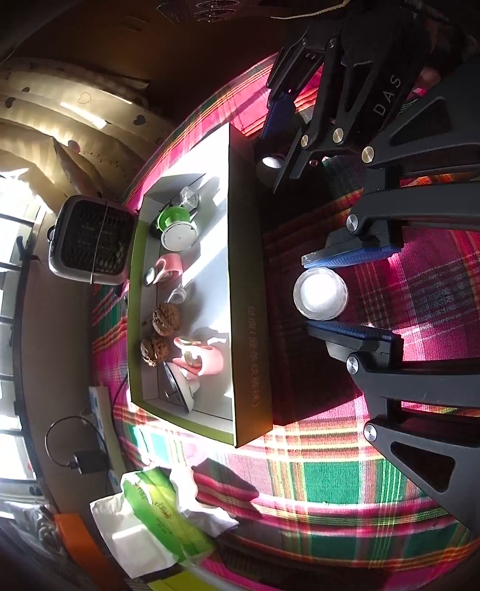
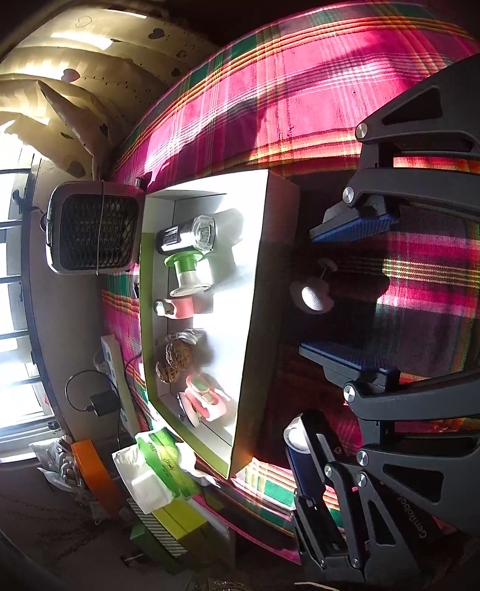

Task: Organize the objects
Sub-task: 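Close the left gripper on the clear round cup while the right approaches the white knob, then close the right gripper on the small white knob while the left holds the cup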

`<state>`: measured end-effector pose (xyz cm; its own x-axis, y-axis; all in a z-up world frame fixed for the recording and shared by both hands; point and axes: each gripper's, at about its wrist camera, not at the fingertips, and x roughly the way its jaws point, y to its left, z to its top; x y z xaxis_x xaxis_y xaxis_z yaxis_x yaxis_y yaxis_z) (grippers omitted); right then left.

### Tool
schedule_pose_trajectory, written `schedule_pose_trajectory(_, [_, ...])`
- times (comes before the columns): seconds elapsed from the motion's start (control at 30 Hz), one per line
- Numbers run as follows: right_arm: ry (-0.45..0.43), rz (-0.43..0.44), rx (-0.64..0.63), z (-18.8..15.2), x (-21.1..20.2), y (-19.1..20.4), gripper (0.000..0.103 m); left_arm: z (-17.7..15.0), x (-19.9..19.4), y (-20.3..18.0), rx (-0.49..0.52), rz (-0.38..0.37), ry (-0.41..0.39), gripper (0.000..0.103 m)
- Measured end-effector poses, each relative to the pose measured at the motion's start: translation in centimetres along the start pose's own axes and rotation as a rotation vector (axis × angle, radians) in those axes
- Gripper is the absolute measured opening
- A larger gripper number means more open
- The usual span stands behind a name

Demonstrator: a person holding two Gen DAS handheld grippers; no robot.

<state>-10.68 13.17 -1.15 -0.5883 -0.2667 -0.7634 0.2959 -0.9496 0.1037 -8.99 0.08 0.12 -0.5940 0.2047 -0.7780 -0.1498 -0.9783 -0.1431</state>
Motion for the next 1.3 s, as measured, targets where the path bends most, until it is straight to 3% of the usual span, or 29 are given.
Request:
schedule_pose_trajectory(0.67, [0.018,-0.094,0.014,0.4,0.58,0.08,0.051,0.31,0.24,0.1,0.007,0.004,-0.003,0.027])
schedule_pose_trajectory(1.0, [0.016,-0.122,0.012,0.4,0.43,-0.02,0.033,0.26,0.26,-0.02,0.012,0.003,-0.004,0.026])
schedule_pose_trajectory(1.3, [0.015,-0.117,0.01,0.3,0.4,0.01,0.033,0.3,0.17,0.05,0.011,0.003,-0.005,0.026])
